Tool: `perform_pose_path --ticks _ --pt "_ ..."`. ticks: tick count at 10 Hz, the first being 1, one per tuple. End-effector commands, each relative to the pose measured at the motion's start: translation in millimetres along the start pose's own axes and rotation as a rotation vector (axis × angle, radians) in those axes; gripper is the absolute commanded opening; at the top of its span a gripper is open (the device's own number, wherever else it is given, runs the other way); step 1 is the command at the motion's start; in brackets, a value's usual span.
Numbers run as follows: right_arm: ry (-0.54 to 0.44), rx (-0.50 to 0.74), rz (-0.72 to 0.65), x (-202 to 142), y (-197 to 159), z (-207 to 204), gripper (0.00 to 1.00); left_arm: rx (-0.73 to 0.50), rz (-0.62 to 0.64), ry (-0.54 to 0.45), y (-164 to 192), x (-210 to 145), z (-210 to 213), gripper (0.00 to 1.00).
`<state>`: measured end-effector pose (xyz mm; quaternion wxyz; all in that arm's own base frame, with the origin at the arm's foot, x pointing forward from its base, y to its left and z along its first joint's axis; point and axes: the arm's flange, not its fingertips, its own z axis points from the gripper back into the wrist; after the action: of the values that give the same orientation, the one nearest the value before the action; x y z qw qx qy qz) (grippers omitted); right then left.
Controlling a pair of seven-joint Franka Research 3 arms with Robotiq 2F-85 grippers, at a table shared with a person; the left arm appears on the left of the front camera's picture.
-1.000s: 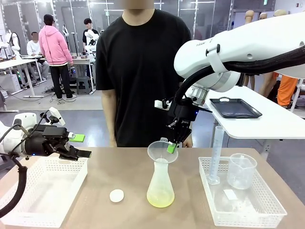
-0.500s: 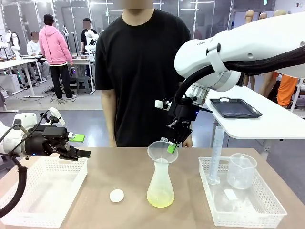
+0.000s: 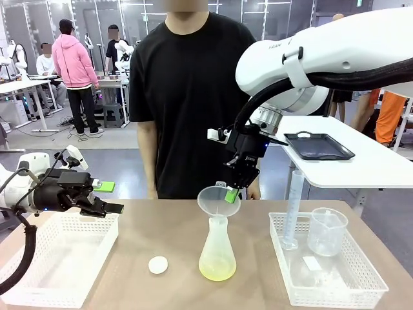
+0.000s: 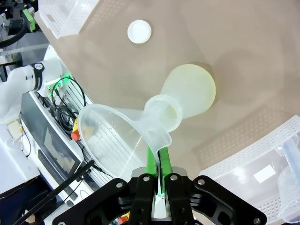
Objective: Prepare the solutions needed for the experiment.
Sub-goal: Once the solution is in the Big flask , pick up the Plastic Funnel and place it back into the right Organizing basket.
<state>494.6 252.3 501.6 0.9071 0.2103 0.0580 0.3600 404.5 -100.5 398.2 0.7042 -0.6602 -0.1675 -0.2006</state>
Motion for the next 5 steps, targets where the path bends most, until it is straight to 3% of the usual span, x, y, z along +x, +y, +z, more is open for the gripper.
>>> perform_pose_path --ticks 1,5 --pt "-0.022 -0.032 -0.009 7.8 7.6 2.6 0.0 -0.009 -0.006 0.014 -2.4 0.0 1.3 1.0" --pt "-0.018 -0.069 -0.011 -3.6 23.1 16.9 0.0 -0.009 -0.006 0.014 -2.4 0.0 1.3 1.0"
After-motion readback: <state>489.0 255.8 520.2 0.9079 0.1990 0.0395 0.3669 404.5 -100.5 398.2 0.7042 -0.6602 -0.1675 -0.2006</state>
